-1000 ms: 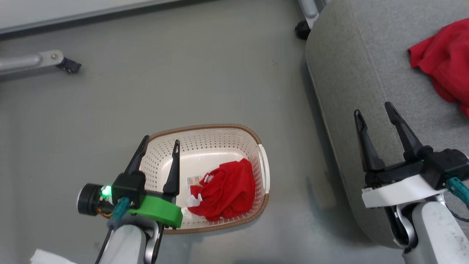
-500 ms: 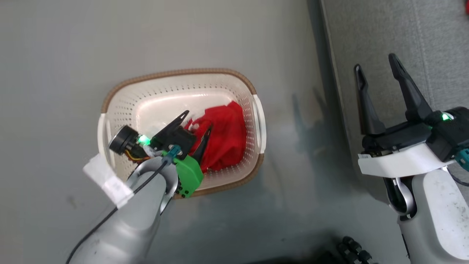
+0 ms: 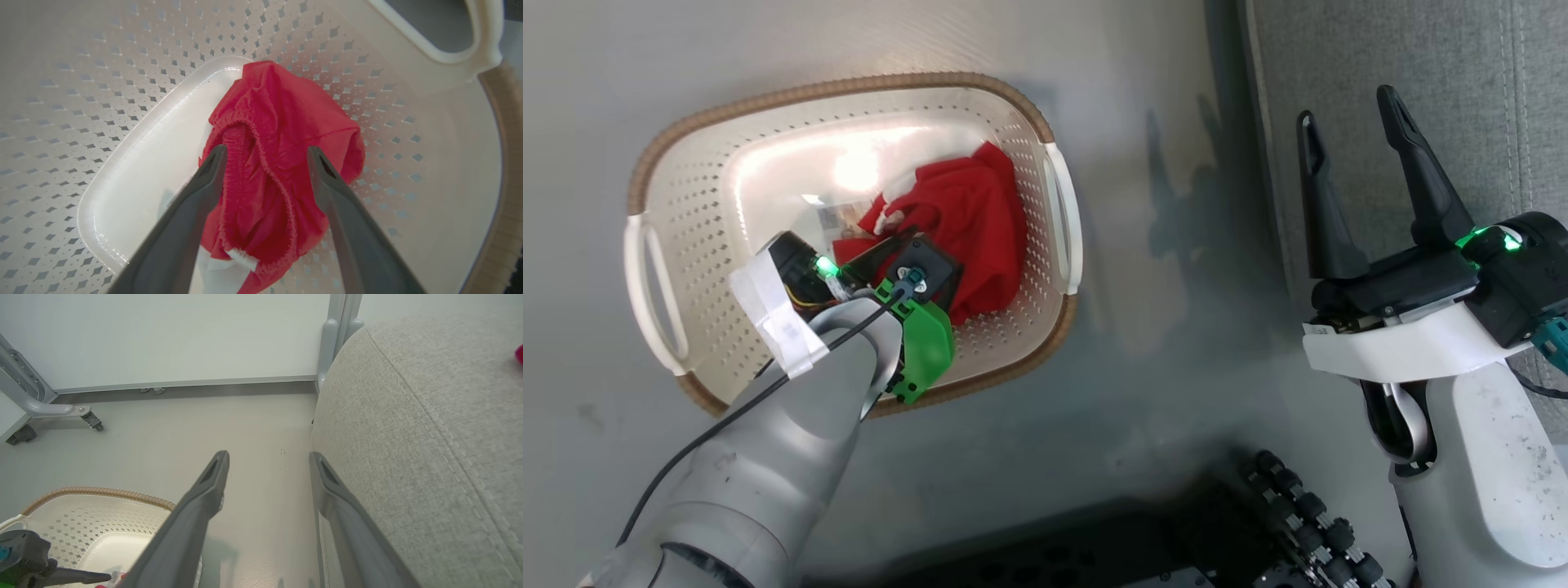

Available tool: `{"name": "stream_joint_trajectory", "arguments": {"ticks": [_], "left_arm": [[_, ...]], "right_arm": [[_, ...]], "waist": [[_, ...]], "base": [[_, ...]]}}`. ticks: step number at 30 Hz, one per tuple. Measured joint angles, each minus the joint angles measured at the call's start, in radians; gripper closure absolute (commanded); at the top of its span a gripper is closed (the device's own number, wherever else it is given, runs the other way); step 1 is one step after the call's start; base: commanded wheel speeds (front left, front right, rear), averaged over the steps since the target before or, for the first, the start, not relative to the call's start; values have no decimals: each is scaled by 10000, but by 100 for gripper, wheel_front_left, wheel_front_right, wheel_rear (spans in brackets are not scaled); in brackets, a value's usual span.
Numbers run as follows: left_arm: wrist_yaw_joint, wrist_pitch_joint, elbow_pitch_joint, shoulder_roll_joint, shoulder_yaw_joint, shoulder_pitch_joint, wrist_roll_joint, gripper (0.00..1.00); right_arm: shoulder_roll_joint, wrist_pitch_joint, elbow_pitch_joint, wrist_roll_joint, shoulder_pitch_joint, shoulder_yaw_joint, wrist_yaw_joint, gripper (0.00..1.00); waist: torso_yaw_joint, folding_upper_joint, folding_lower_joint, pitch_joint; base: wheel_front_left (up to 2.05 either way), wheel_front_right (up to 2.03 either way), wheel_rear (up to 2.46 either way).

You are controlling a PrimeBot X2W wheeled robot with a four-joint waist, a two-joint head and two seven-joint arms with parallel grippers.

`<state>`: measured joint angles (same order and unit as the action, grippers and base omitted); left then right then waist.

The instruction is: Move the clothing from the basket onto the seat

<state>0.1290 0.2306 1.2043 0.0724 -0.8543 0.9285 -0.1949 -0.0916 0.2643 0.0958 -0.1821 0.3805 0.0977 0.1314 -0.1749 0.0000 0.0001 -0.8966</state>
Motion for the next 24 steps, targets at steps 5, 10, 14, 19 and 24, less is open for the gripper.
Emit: {"name": "stream_joint_trajectory", "arguments": {"ticks": [5, 10, 14, 19, 24], "left_arm": [[0, -178, 274, 169, -462, 467, -374, 0], [0, -307, 435, 313, -773, 886, -606, 0], [0, -453, 520, 332, -1060, 1035, -834, 0], [0, -550, 554, 313, -1486, 1227, -1191, 0], [0, -604, 518, 274, -1860, 1250, -1567, 0]], "right_arm": [[67, 0, 94, -15, 46, 27, 0, 0], [84, 0, 211, -13, 114, 38, 0, 0], [65, 0, 339, 6, 189, 25, 0, 0], [-8, 4, 520, 71, 232, 36, -2, 0], [-27, 4, 543, 94, 253, 79, -6, 0]], "waist": [[-231, 0, 0, -524], [-397, 0, 0, -1021], [-462, 0, 0, -1376], [-429, 0, 0, -1794], [-298, 0, 0, -1917]], "base": [[0, 0, 0], [0, 0, 0], [0, 0, 0], [0, 0, 0], [0, 0, 0]]}}
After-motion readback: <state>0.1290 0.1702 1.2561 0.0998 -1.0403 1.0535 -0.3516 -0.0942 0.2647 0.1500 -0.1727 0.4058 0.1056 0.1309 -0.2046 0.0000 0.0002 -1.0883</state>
